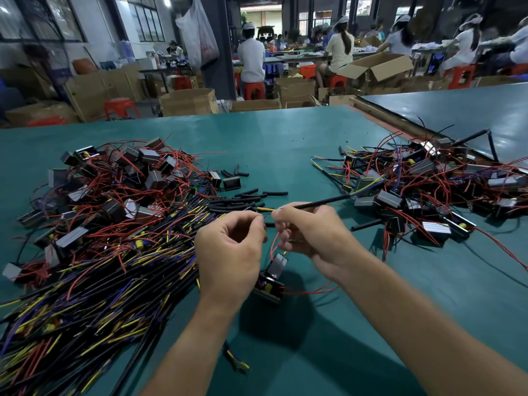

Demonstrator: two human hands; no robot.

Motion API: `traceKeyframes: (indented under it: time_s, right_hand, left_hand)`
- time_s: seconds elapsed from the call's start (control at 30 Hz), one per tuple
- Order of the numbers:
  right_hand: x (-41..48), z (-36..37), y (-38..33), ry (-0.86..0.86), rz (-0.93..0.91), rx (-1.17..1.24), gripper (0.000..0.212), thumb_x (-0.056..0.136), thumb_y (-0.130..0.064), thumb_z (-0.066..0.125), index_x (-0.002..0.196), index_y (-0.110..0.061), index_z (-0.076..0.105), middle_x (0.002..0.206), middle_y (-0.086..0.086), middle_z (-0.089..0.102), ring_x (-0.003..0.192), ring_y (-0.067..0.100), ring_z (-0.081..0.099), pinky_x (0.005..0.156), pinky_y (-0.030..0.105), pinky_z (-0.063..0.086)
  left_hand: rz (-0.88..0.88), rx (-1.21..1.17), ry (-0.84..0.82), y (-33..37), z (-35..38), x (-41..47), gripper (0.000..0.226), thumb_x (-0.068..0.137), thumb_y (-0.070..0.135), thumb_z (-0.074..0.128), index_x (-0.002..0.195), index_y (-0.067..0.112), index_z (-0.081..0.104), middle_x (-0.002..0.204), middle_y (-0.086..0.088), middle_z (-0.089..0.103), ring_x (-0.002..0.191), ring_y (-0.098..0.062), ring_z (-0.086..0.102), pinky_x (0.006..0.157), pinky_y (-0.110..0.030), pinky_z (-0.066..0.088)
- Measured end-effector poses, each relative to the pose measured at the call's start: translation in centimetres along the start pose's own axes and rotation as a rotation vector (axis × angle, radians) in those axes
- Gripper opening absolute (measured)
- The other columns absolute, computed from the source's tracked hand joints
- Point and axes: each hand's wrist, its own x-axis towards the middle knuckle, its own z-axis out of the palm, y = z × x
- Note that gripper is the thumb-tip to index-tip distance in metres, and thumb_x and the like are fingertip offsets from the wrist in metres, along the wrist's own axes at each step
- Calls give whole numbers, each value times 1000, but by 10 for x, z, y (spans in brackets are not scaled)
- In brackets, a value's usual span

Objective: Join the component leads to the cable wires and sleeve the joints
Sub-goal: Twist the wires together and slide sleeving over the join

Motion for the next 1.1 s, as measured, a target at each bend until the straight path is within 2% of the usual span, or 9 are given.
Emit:
traceKeyframes:
  time_s: [0.1, 0.27, 0.5, 0.67, 0.83, 0.97, 1.1]
  right_hand:
    - [3, 2, 2, -13, 195, 152, 13, 86, -9, 67, 74, -10, 64, 58, 1, 59, 45, 9, 48, 46, 21, 48]
    - [5, -6, -2, -123, 305, 210, 17, 88, -13, 66, 71, -11, 69, 61, 0, 63, 44, 5, 51, 48, 20, 51]
    - [6, -9, -4, -116, 287, 134, 13, 86, -16, 71, 75, -11, 66, 57, -2, 61, 40, 4, 52, 49, 21, 53]
    - [3, -10, -8, -98, 177, 57, 11, 87, -10, 70, 79, -5, 66, 57, 1, 63, 42, 6, 55, 50, 22, 56]
    - [1, -14, -13, -130, 174, -8, 17, 88, -13, 69, 74, -5, 70, 61, 4, 65, 45, 9, 57, 49, 23, 54]
    - [1, -17, -15, -160, 192, -72, 16, 87, -18, 72, 75, -7, 73, 64, 3, 67, 45, 7, 57, 51, 24, 56]
    - [2, -20, -16, -175, 180, -97, 14, 87, -13, 70, 75, -7, 73, 63, 4, 67, 44, 7, 55, 50, 24, 55]
  left_hand:
    - [-28, -41, 18, -1, 3, 1, 22, 85, 5, 69, 72, 21, 72, 66, 4, 72, 60, -15, 67, 61, -27, 56]
    - [-91, -165, -45, 0, 4, 3, 23, 86, 0, 67, 73, 19, 72, 67, 5, 73, 60, -7, 65, 62, -21, 55]
    - [-134, -218, -132, 1, -2, 4, 19, 86, 0, 67, 75, 14, 73, 66, -1, 71, 55, -10, 63, 59, -23, 55]
    - [-43, -61, -124, 1, -1, 3, 16, 85, 3, 70, 74, 14, 73, 67, -3, 71, 56, -14, 64, 61, -30, 55]
    - [105, 88, -111, 2, 0, 1, 12, 84, 5, 71, 76, 13, 74, 65, 3, 70, 60, -13, 65, 61, -25, 52]
    - [161, 136, -118, 3, -2, 0, 10, 84, 6, 72, 77, 13, 74, 66, 6, 69, 61, -11, 65, 62, -25, 51]
    - [197, 175, -119, 3, -2, 0, 9, 83, 6, 73, 78, 12, 75, 69, 8, 70, 63, -8, 65, 63, -24, 52]
